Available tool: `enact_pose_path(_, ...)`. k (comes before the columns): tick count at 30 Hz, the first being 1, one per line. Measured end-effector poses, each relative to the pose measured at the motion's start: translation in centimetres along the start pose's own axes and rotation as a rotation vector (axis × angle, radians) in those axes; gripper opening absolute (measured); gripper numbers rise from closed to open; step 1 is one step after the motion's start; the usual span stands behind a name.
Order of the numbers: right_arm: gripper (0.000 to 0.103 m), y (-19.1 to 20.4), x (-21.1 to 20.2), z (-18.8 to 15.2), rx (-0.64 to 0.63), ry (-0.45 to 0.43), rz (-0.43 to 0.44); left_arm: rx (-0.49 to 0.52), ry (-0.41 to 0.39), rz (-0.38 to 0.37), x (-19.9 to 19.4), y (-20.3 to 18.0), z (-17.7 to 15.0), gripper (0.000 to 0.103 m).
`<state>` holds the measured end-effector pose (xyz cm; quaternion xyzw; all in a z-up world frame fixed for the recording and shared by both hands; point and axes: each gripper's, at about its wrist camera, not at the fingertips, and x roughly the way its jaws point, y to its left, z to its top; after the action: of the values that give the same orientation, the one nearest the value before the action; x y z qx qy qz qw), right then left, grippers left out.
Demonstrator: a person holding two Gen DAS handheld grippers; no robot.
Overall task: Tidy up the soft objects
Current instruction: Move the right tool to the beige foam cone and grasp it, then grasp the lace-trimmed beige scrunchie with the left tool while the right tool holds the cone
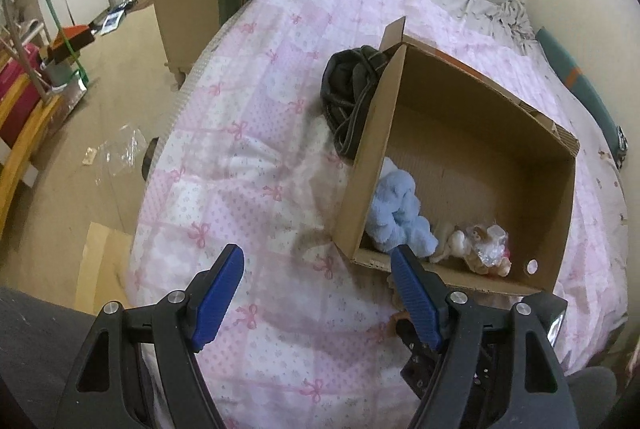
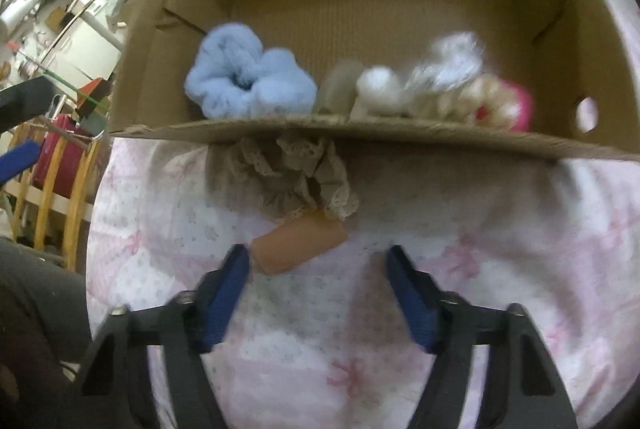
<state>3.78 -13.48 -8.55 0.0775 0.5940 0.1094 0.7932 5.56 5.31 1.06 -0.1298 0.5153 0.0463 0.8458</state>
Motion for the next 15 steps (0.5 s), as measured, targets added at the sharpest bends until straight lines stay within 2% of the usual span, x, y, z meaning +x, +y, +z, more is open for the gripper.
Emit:
enact_pose_path(1,0.050,0.0,0.3,0.1,0.001,0.002,0.000,-0.003,0.002,-0.001,0.1,0.0,0.0,0.074)
enact_pose_path(2,0.039,0.1,0.4,0.2,-0.003,0.000,0.007,-0.005,0.003,-0.002,0.1,0.0,0.0,0.074)
enact_pose_path(3,0.023,0.3,0.5,0.2,-0.011,0.005,0.017,-0.004,0.004,-0.003,0.2,-0.1,-0.1,0.074)
enact_pose_path(5,0.005,0.6,0.6,0.2,-0.032,0.028,0.037,0.004,0.003,0.001,0.3,-0.2,-0.2,0.074)
enact_pose_path(11,0.005,-0.1,-1.6,-0.7,0.016,0.075,0.087,0.023,0.031,0.003,1.1,-0.4,-0.8,0.074)
enact_pose_path(15,0.005,-0.7,-5.6,-1.2,0.004,0.042,0.108,0.022,0.061,-0.049,2.1,-0.9,-2.0,0.074)
